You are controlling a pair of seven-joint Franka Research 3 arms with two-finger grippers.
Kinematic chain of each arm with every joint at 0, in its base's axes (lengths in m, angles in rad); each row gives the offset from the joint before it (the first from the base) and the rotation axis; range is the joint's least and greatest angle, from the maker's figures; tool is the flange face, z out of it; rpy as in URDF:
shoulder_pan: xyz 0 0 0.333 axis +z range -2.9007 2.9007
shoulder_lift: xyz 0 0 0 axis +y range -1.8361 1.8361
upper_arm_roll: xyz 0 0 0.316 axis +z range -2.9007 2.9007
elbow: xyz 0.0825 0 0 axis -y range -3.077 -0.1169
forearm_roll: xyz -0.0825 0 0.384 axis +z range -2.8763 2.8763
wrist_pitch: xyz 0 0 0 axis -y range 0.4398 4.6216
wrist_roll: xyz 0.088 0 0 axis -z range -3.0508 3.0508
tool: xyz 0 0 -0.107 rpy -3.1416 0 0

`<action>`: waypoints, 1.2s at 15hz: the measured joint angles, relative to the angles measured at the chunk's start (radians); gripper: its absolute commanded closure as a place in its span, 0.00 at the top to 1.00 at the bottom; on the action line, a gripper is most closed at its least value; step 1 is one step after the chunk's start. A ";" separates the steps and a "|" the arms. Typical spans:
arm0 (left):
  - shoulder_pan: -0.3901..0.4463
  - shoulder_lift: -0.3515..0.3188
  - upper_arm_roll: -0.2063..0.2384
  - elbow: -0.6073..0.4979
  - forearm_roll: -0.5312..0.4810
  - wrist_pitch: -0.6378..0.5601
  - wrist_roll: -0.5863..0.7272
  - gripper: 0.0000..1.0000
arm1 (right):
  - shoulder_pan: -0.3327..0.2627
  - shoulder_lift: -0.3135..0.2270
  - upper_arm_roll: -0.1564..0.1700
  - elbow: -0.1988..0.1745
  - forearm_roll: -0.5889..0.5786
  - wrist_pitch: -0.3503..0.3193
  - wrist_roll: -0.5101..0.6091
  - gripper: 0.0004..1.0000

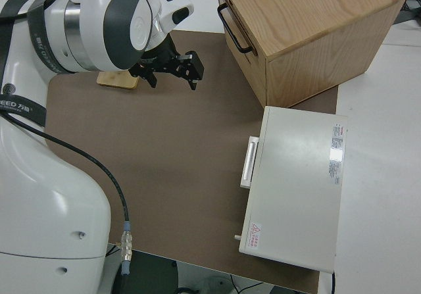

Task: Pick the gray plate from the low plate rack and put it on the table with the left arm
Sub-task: 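Lift the gray plate out of the rack with the left gripper, then lower the gray plate flat onto the table beside the rack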

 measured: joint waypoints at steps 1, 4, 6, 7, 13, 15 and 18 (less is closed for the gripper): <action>0.002 0.009 0.001 -0.021 -0.018 0.017 0.023 0.00 | 0.000 0.000 0.000 0.000 0.000 0.000 0.000 0.98; 0.042 0.038 0.004 -0.066 -0.079 0.047 0.128 0.00 | 0.000 0.000 0.000 0.000 0.000 0.000 0.000 0.98; 0.104 0.068 0.006 -0.088 -0.114 0.053 0.253 0.00 | 0.000 0.000 0.000 0.000 0.000 0.000 0.000 0.98; 0.141 0.086 0.008 -0.098 -0.125 0.057 0.320 0.00 | 0.000 0.000 0.000 0.000 0.000 0.000 0.000 0.98; 0.197 0.141 0.008 -0.185 -0.168 0.174 0.477 0.00 | 0.000 0.000 0.000 0.000 0.000 0.000 0.000 0.98; 0.197 0.142 0.006 -0.224 -0.205 0.208 0.514 0.00 | 0.000 0.000 0.000 0.000 0.000 0.000 0.000 0.98; 0.197 0.146 0.005 -0.280 -0.243 0.256 0.579 0.00 | 0.000 0.000 0.000 0.000 0.000 0.000 0.000 0.98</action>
